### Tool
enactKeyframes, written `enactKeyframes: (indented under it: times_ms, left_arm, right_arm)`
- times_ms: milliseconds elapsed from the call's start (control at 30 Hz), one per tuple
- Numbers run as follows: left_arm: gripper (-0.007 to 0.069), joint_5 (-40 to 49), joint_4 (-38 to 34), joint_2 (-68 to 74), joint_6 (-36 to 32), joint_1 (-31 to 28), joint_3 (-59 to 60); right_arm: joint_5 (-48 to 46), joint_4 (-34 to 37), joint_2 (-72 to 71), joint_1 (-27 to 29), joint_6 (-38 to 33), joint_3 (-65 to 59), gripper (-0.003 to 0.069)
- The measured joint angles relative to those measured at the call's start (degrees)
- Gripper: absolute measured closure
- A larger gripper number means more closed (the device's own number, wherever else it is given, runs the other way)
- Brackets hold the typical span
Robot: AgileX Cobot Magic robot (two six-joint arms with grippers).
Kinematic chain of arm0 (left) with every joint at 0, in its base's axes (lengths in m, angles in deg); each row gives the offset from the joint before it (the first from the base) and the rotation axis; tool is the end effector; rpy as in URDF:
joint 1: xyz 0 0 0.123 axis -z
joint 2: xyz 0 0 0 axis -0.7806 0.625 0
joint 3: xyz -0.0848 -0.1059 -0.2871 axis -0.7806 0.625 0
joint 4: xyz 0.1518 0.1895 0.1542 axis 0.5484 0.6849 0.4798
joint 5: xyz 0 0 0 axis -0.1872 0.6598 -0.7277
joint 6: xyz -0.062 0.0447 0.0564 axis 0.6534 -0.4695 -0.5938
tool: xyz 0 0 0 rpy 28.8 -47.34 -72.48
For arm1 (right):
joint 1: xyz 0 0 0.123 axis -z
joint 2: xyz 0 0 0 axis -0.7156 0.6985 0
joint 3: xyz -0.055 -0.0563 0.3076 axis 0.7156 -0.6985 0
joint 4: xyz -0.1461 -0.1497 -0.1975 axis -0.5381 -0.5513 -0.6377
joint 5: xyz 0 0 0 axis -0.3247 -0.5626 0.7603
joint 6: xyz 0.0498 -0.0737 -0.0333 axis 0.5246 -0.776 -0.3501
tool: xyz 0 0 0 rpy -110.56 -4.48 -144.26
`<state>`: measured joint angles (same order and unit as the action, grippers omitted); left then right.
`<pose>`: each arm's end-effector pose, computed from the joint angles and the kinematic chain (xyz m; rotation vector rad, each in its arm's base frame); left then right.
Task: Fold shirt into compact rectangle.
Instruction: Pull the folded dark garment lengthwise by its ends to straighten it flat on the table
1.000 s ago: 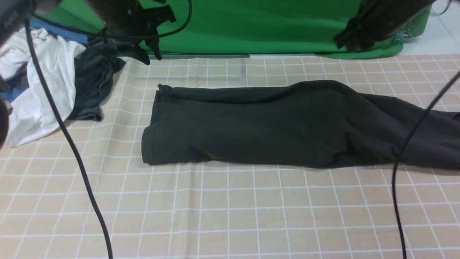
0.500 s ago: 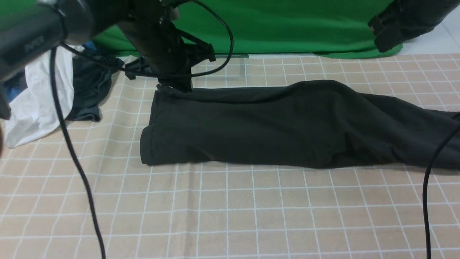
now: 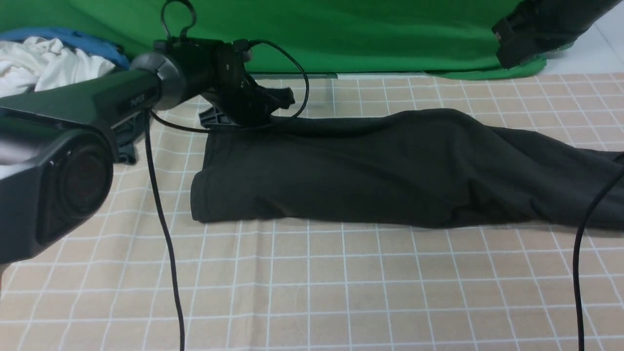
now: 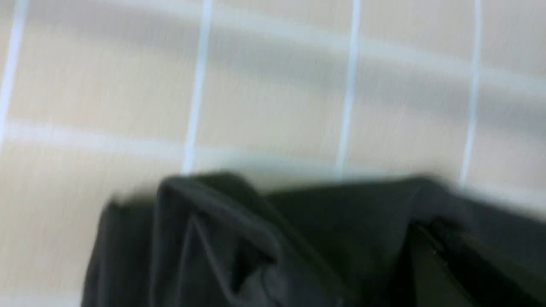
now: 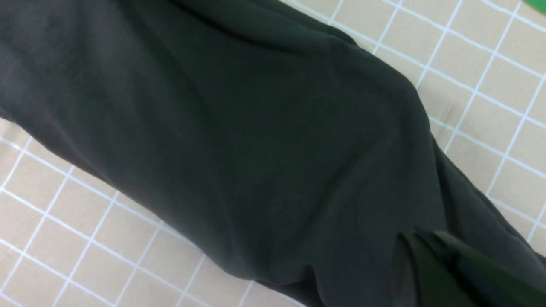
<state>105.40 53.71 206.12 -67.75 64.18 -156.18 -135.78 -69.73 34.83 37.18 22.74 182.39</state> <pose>0.5671 -0.1315 0.1606 -0.2097 2.4754 -0.2945 0.4331 0.0818 0.3941 -0.5581 2.5422 0.2008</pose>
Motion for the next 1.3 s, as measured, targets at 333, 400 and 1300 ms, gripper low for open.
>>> enactKeyframes:
  times_ms: [333,400,1300]
  left_arm:
    - [0.061,12.9,3.3,-4.7,3.2,-2.3,-4.1]
    - [0.061,16.2,3.5,-6.0,3.0,-2.8,-4.1]
    - [0.006,34.7,1.8,-16.6,1.9,-3.9,12.6]
  right_arm:
    - [0.0,0.0,0.0,0.0,-0.3,0.0,0.0621]
    - [-0.3,0.0,0.0,0.0,-0.3,0.0,0.0621]
    - [-2.4,5.4,0.0,0.0,-2.0,0.0,0.0621]
